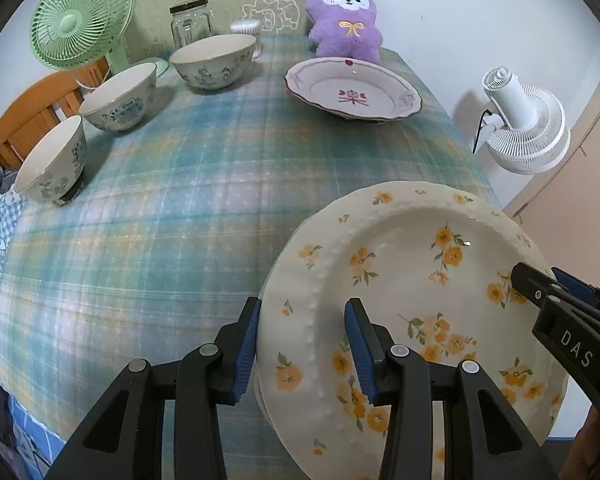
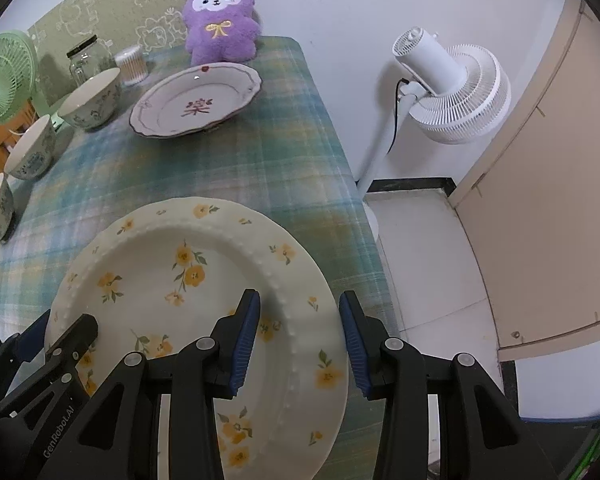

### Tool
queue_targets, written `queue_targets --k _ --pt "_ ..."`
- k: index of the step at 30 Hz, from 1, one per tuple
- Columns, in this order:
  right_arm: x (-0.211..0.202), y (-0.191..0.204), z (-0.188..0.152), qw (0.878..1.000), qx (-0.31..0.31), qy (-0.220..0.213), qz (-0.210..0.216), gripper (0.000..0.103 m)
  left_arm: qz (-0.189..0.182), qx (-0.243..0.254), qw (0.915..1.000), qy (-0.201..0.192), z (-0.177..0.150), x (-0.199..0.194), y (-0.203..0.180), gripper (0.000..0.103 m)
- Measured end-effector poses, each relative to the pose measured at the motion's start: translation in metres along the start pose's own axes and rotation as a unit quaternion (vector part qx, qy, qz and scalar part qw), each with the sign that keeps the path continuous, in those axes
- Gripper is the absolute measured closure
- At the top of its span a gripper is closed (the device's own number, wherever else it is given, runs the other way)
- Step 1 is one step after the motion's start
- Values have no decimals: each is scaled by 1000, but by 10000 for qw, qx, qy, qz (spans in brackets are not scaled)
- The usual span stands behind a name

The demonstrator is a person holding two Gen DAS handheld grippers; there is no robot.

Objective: Organize plates and bowls

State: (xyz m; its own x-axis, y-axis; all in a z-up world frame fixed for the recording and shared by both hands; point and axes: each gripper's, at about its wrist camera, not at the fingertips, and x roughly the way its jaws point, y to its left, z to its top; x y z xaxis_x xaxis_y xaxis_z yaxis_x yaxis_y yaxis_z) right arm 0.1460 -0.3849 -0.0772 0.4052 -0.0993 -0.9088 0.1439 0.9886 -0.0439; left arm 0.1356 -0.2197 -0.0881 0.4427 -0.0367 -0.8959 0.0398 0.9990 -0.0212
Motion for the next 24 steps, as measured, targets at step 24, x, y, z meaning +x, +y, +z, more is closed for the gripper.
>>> queue_targets --k 24 --pt "21 -19 -16 9998 57 37 188 58 431 420 9981 -100 -11 14 -31 50"
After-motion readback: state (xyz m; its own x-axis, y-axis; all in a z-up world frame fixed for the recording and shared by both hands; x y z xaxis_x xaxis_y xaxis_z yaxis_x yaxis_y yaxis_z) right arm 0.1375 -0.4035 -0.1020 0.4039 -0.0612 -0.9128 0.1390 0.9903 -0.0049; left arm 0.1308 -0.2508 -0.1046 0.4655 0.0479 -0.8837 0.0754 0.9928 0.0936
